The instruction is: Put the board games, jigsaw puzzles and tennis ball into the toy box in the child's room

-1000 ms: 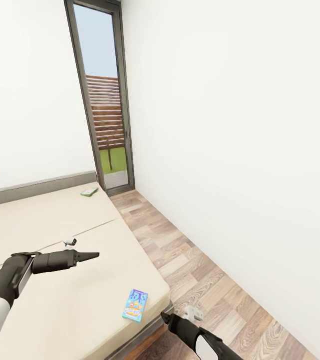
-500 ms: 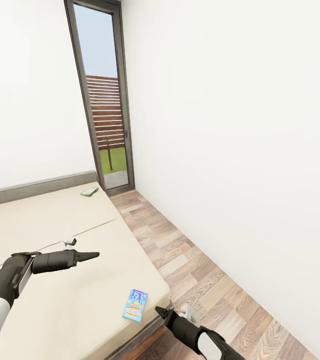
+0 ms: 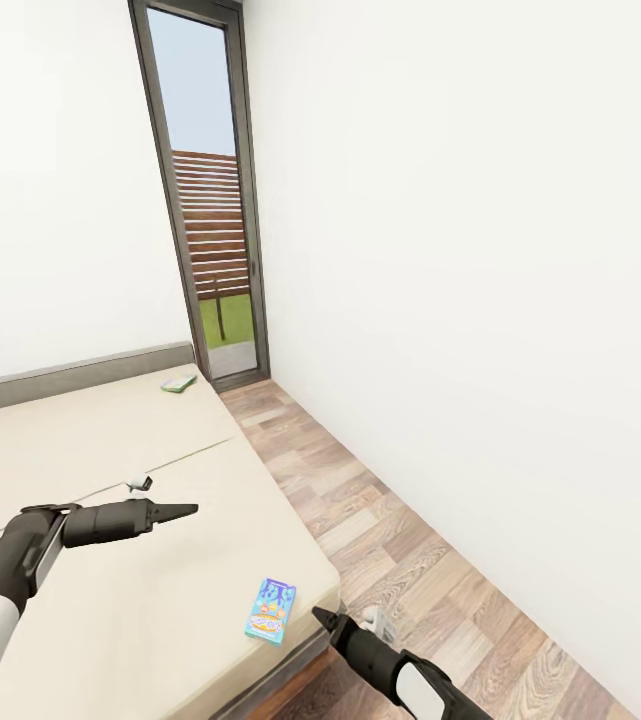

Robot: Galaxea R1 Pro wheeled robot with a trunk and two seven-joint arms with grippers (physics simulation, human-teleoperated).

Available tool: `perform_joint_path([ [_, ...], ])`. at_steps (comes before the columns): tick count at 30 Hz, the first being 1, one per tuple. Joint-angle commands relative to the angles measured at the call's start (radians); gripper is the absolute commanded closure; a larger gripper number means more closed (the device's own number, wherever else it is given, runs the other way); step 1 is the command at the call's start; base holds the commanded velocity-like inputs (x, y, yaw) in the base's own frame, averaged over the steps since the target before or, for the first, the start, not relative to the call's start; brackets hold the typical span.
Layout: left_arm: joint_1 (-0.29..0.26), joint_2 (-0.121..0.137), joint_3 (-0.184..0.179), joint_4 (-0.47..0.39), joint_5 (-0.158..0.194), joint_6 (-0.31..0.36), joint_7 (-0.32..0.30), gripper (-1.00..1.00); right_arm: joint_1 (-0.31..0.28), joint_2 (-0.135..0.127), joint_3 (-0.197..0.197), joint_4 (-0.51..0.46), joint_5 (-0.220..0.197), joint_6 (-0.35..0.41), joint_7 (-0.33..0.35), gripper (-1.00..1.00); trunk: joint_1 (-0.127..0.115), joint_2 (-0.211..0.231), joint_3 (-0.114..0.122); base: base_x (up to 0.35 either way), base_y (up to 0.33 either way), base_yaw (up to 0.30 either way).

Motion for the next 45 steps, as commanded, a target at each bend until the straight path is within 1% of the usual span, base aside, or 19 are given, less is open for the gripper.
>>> perform_joint_path([
  [1, -0.001, 0.0, 0.001, 0.0, -0.001, 0.011, -0.004, -1.0, 0.0, 0.0, 0.004, -0.001, -0.011, 0.005, 0.0, -1.0, 0.0, -0.001, -0.001, 0.0, 0.0, 0.0],
  [11, -0.001, 0.002, 0.003, 0.0, 0.003, 0.01, -0.004, -1.0, 0.0, 0.004, 0.004, 0.002, -0.01, -0.006, -0.003, -1.0, 0.0, -0.001, -0.001, 0.0, 0.0, 0.0],
  [19, -0.001, 0.001, 0.003, 0.0, 0.003, 0.011, -0.004, -1.0, 0.0, 0.002, 0.005, 0.008, -0.011, -0.064, -0.007, -1.0, 0.031, -0.057, -0.026, 0.0, 0.0, 0.0],
  [29, -0.001, 0.001, 0.003, 0.0, 0.003, 0.011, -0.004, -1.0, 0.0, 0.002, 0.007, 0.008, -0.01, -0.069, -0.007, -1.0, 0.069, -0.127, -0.058, 0.0, 0.0, 0.0],
  [35, -0.001, 0.0, 0.003, 0.0, 0.003, 0.011, -0.004, -1.0, 0.0, 0.009, 0.01, 0.007, -0.003, -0.078, -0.007, -1.0, 0.092, -0.169, -0.076, 0.0, 0.0, 0.0],
  [45, -0.001, 0.001, 0.003, 0.0, 0.002, 0.011, -0.004, -1.0, 0.0, 0.009, 0.013, 0.006, 0.002, -0.079, -0.007, -1.0, 0.13, -0.239, -0.108, 0.0, 0.0, 0.0],
])
